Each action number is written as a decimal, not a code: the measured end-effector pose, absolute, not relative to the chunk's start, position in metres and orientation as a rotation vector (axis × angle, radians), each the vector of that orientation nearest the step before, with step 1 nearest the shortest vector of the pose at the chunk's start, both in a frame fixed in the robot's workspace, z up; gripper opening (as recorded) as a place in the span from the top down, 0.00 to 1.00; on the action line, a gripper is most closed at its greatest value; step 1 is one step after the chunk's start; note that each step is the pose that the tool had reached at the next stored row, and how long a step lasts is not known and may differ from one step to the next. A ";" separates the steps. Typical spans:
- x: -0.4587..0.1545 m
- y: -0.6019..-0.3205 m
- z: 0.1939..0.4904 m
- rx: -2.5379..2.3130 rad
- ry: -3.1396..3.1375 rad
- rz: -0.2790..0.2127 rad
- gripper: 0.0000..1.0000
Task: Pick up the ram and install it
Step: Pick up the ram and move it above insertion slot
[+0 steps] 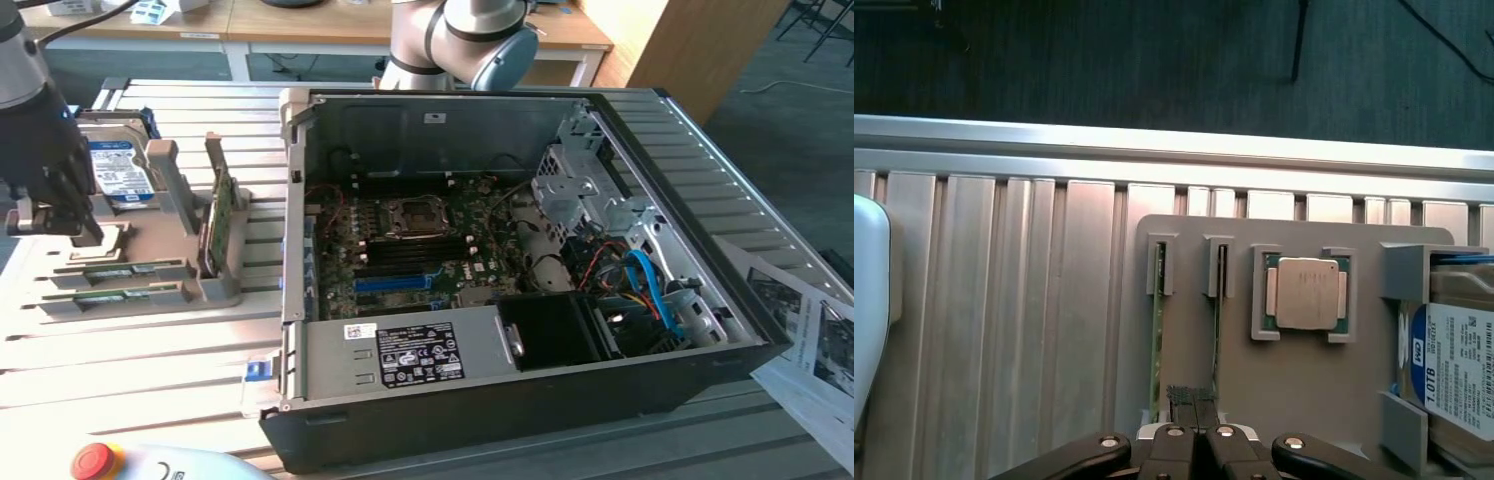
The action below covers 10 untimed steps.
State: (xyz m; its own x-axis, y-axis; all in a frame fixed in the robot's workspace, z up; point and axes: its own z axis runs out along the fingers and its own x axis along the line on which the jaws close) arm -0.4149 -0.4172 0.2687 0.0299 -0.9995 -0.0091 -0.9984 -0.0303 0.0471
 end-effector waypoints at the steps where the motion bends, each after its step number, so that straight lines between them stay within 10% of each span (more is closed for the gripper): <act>1: -0.415 -0.417 0.268 2.235 -2.168 -0.061 0.90; 10: -0.415 -0.417 0.267 2.235 -2.167 -0.061 0.90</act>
